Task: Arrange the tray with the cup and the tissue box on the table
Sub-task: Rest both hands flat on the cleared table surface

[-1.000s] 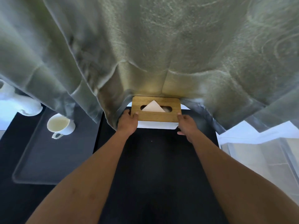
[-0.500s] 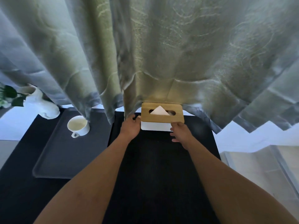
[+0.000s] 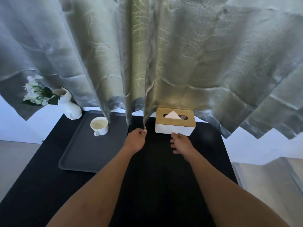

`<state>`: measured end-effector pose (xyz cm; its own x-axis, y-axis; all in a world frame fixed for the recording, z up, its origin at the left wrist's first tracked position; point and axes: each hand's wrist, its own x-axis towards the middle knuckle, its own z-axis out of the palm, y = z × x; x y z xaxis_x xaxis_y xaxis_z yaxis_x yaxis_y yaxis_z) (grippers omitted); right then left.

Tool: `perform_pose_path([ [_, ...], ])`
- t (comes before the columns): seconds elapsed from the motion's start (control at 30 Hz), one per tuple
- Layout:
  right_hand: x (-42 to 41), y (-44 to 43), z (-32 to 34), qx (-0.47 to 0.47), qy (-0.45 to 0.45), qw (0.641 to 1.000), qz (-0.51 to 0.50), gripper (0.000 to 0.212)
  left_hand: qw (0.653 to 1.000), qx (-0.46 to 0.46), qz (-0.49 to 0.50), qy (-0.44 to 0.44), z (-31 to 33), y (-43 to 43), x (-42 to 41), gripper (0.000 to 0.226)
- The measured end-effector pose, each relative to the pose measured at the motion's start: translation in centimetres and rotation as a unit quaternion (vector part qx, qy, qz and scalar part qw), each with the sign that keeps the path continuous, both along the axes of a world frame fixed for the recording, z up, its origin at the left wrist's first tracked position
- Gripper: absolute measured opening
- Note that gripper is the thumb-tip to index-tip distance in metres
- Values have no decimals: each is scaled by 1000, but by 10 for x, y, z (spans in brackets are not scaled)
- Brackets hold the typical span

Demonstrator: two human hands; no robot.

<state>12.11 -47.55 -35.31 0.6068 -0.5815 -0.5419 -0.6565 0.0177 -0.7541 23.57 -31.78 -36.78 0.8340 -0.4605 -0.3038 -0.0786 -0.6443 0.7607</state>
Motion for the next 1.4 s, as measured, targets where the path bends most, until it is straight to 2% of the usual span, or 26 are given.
perform_pose_path([
  [0.07, -1, 10, 2, 7, -3, 1000, -1, 29, 1000, 11, -11, -21, 1, 13, -4, 39],
  [0.17, -5, 25, 3, 16, 0, 1000, 5, 21, 999, 19, -9, -27, -2, 32, -10, 41],
  [0.4, -32, 53, 3, 20, 0, 1000, -5, 25, 999, 19, 4, -35, -12, 65, -39, 44],
  [0.53, -69, 71, -5, 11, 16, 1000, -6, 27, 998, 38, -36, -46, -29, 86, -65, 48],
  [0.63, -100, 83, -21, -29, 34, 999, 16, 34, 992, 77, -69, -66, -44, 106, -87, 53],
  [0.83, -151, 118, -64, -74, 72, 992, 73, 30, 982, 147, -91, -76, -80, 150, -127, 59],
  [0.97, -181, 149, -98, -109, 85, 984, 109, 48, 974, 171, -113, -91, -103, 173, -140, 64],
  [1.07, -195, 164, -114, -145, 104, 976, 126, 55, 968, 184, -124, -112, -115, 183, -143, 66],
  [1.2, -193, 177, -136, -222, 134, 951, 169, 61, 960, 212, -129, -129, -140, 200, -139, 69],
  [1.4, -161, 173, -163, -320, 121, 913, 221, 62, 941, 252, -141, -177, -170, 209, -113, 72],
])
